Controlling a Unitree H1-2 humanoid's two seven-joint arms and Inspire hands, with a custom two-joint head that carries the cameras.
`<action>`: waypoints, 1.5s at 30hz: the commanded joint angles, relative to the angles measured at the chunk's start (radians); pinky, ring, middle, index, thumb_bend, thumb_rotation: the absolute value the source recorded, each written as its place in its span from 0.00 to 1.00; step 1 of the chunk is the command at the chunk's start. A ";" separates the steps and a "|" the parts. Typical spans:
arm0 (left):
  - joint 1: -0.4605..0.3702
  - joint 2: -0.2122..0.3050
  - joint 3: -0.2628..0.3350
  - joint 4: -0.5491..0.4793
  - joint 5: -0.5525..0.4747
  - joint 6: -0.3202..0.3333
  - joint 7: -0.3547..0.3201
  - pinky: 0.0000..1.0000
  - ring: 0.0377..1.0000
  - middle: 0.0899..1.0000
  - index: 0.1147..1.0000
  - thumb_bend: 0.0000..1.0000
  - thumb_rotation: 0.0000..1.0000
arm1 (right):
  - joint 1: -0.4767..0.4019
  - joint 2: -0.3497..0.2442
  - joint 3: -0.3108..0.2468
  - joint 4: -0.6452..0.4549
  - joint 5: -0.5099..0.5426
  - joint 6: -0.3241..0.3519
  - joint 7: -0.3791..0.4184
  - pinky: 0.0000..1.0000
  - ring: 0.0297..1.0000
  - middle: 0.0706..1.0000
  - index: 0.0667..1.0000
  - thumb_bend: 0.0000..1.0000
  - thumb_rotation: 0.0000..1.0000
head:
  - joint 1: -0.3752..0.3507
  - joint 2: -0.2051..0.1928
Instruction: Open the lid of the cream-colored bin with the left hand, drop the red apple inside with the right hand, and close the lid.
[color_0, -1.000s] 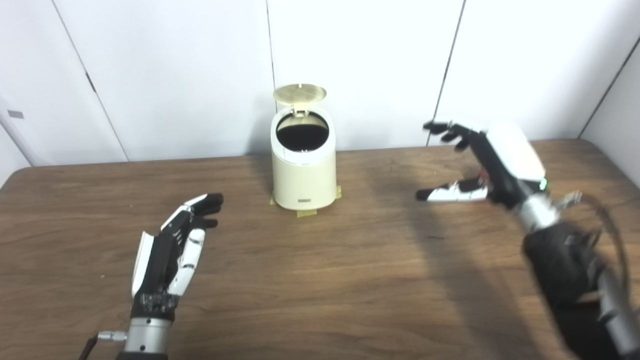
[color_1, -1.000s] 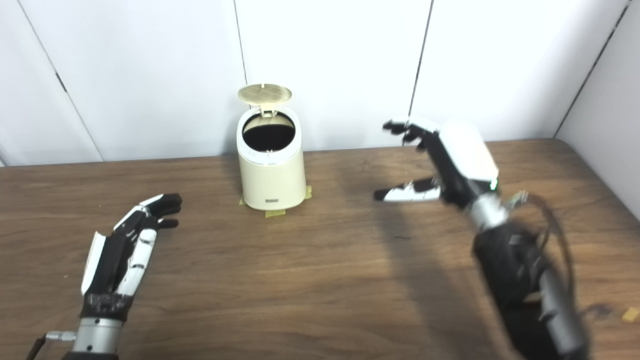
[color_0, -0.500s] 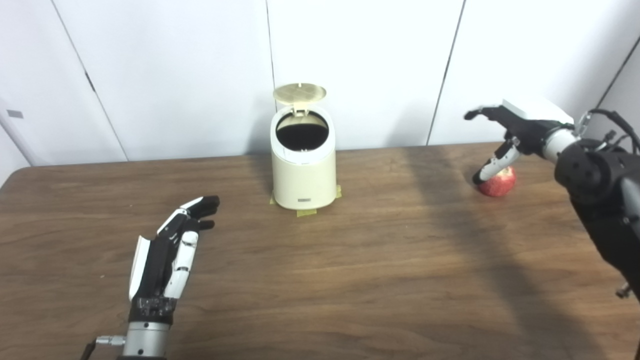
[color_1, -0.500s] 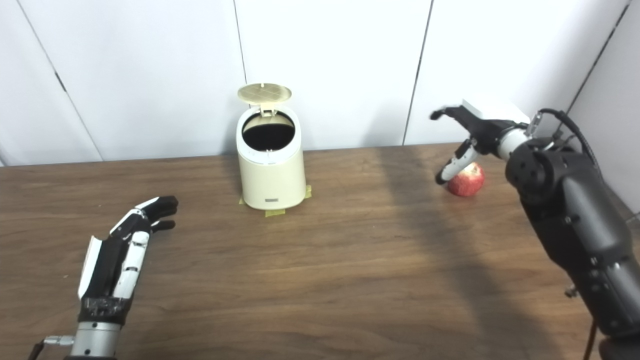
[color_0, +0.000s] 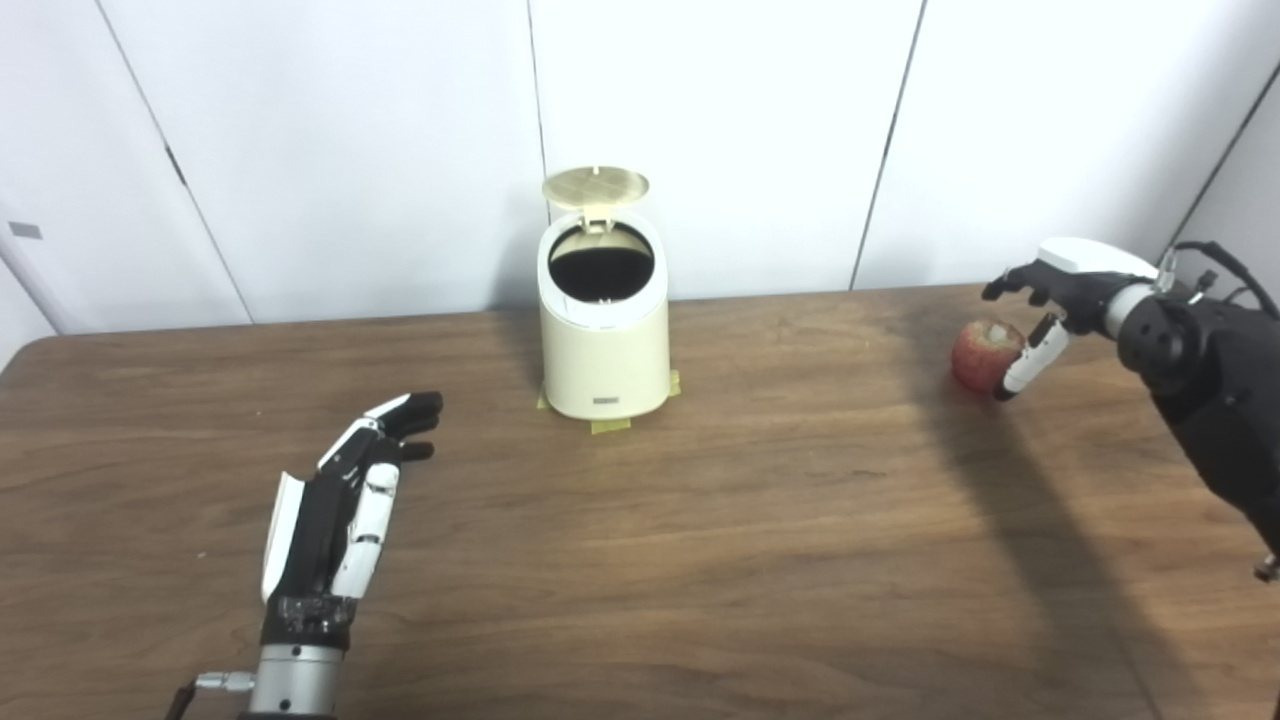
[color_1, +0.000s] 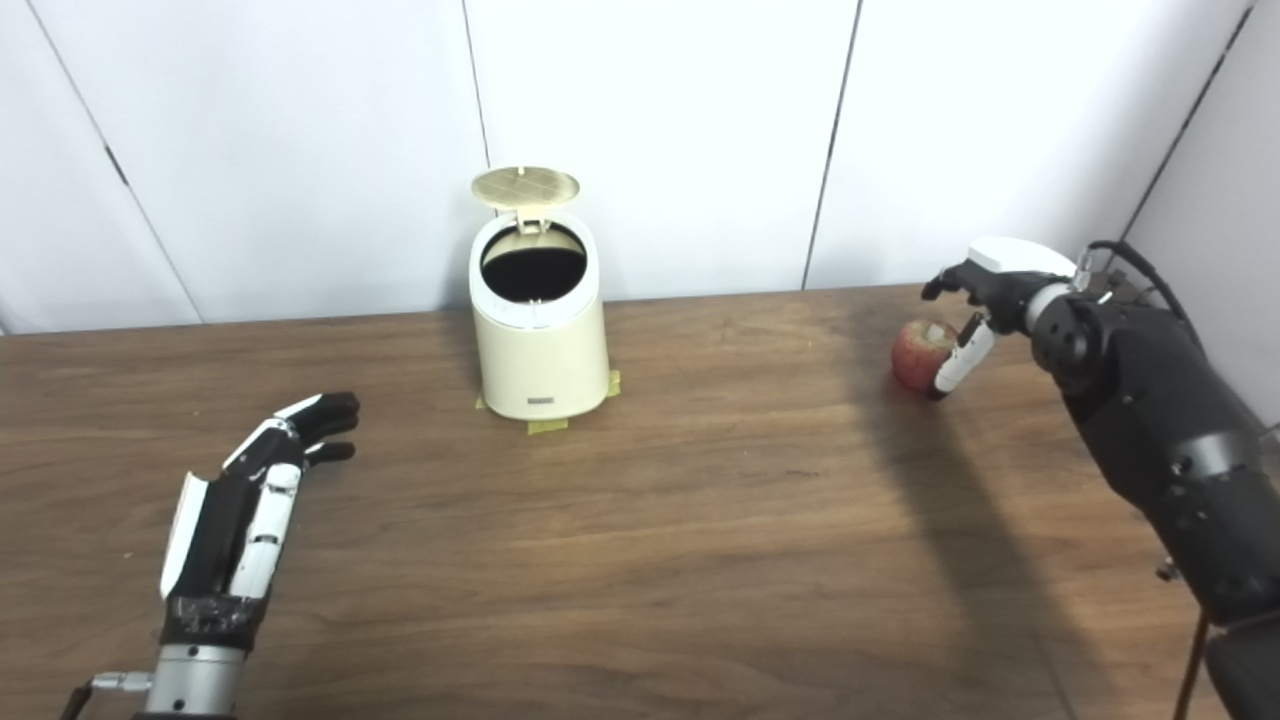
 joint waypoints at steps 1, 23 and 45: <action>-0.011 -0.009 -0.002 -0.044 0.007 -0.023 0.001 0.72 0.79 0.79 0.75 0.23 0.90 | -0.057 -0.014 0.004 -0.025 0.007 -0.026 -0.023 0.62 0.80 0.86 0.78 1.00 0.26 | 0.000 0.001; 0.002 -0.017 -0.006 -0.074 0.035 -0.011 0.009 0.70 0.78 0.78 0.74 0.22 0.86 | -0.095 0.022 0.097 -0.043 -0.011 0.009 0.022 0.64 0.81 0.89 0.81 0.94 0.17 | 0.014 0.008; 0.011 -0.016 -0.007 -0.107 -0.018 0.012 -0.002 0.70 0.78 0.78 0.73 0.22 0.82 | -0.098 0.005 0.160 -0.008 -0.063 -0.006 0.094 0.54 0.72 0.83 0.75 0.92 0.15 | 0.023 0.020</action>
